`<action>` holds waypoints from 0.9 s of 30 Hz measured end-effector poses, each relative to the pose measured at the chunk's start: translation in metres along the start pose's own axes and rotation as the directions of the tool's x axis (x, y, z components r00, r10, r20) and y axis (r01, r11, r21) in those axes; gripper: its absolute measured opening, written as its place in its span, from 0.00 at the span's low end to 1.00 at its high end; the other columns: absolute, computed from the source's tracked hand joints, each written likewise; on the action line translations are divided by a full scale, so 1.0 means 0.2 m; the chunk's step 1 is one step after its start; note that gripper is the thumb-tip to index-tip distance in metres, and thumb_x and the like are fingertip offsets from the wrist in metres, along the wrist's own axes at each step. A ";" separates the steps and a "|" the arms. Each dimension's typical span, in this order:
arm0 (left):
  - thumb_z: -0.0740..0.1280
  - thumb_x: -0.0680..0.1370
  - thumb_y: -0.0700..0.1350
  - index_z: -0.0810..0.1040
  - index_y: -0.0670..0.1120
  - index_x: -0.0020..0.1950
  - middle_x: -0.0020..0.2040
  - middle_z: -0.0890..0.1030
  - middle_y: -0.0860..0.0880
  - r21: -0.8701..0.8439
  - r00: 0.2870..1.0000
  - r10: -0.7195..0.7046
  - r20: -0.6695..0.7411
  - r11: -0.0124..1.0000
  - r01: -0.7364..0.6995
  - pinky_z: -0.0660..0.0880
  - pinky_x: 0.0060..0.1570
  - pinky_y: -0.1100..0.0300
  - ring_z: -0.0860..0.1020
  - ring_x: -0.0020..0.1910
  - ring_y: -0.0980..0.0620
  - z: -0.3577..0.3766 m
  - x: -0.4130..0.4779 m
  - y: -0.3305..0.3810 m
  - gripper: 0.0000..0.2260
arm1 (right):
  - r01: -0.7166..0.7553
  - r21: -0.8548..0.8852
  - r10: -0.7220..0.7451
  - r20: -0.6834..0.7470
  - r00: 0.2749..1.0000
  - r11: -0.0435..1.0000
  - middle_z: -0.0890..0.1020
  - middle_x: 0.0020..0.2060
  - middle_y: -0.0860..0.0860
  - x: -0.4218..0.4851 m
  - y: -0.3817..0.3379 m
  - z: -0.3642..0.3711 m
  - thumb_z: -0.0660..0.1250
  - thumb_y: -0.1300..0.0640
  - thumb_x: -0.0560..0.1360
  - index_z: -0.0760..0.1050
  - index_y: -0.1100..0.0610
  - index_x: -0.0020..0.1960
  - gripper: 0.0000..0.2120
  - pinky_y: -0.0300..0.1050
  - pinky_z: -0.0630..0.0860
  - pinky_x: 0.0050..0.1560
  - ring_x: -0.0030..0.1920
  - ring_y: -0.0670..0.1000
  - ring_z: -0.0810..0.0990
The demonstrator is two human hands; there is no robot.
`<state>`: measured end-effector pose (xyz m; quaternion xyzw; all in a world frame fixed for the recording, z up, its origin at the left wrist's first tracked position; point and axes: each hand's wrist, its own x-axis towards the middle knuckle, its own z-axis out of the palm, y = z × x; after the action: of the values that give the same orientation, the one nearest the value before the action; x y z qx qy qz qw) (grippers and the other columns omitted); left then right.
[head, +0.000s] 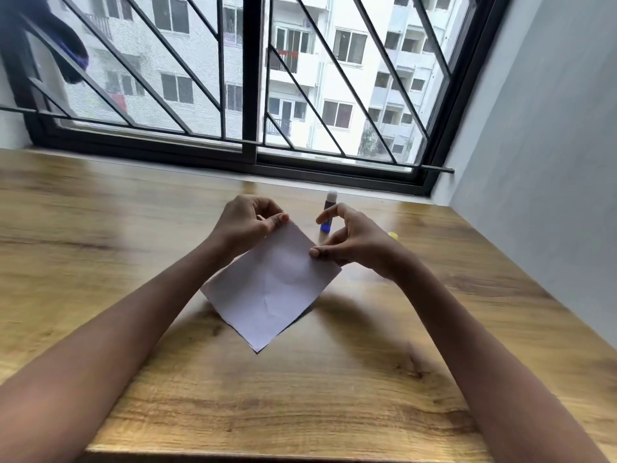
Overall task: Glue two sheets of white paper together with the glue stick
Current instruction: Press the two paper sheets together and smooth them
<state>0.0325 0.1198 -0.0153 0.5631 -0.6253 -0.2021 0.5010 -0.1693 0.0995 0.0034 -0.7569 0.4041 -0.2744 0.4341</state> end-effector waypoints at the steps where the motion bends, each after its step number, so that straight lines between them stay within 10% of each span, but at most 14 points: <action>1: 0.71 0.73 0.43 0.80 0.50 0.35 0.30 0.78 0.53 0.014 1.000 0.002 0.005 1.000 -0.002 0.69 0.31 0.64 0.71 0.29 0.58 0.00 -0.01 0.00 0.06 | -0.021 0.003 0.020 0.028 0.999 1.000 0.82 0.31 0.53 -0.01 -0.01 -0.01 0.75 0.65 0.67 0.68 0.60 0.60 0.26 0.39 0.77 0.31 0.29 0.45 0.80; 12: 0.72 0.72 0.42 0.82 0.45 0.38 0.31 0.78 0.53 0.185 0.993 0.106 -0.055 0.978 -0.094 0.66 0.28 0.75 0.72 0.26 0.62 -0.01 -0.02 0.05 0.03 | -0.172 -0.095 0.192 0.272 0.943 0.980 0.83 0.38 0.61 -0.10 -0.03 -0.13 0.73 0.67 0.69 0.69 0.62 0.62 0.24 0.44 0.82 0.38 0.35 0.55 0.83; 20: 0.73 0.71 0.45 0.82 0.49 0.37 0.30 0.79 0.56 0.146 0.986 0.164 0.023 0.975 -0.166 0.67 0.29 0.72 0.72 0.27 0.63 0.00 -0.01 0.04 0.03 | 0.008 -0.141 0.016 0.163 0.986 0.990 0.80 0.36 0.57 -0.07 0.01 -0.05 0.69 0.54 0.74 0.79 0.63 0.52 0.13 0.40 0.76 0.37 0.35 0.50 0.77; 27: 0.62 0.76 0.58 0.83 0.46 0.40 0.34 0.82 0.47 -0.178 0.978 -0.150 0.147 0.968 0.176 0.67 0.25 0.65 0.72 0.23 0.56 -0.10 0.03 0.04 0.18 | 0.043 -0.060 -0.045 -0.022 0.999 0.997 0.78 0.29 0.54 -0.06 0.03 -0.09 0.71 0.59 0.72 0.79 0.64 0.45 0.07 0.34 0.69 0.29 0.28 0.47 0.71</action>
<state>0.0458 0.1234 0.0013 0.5478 -0.5865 -0.3381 0.4916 -0.1918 0.0997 0.0052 -0.7751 0.4003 -0.2805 0.4003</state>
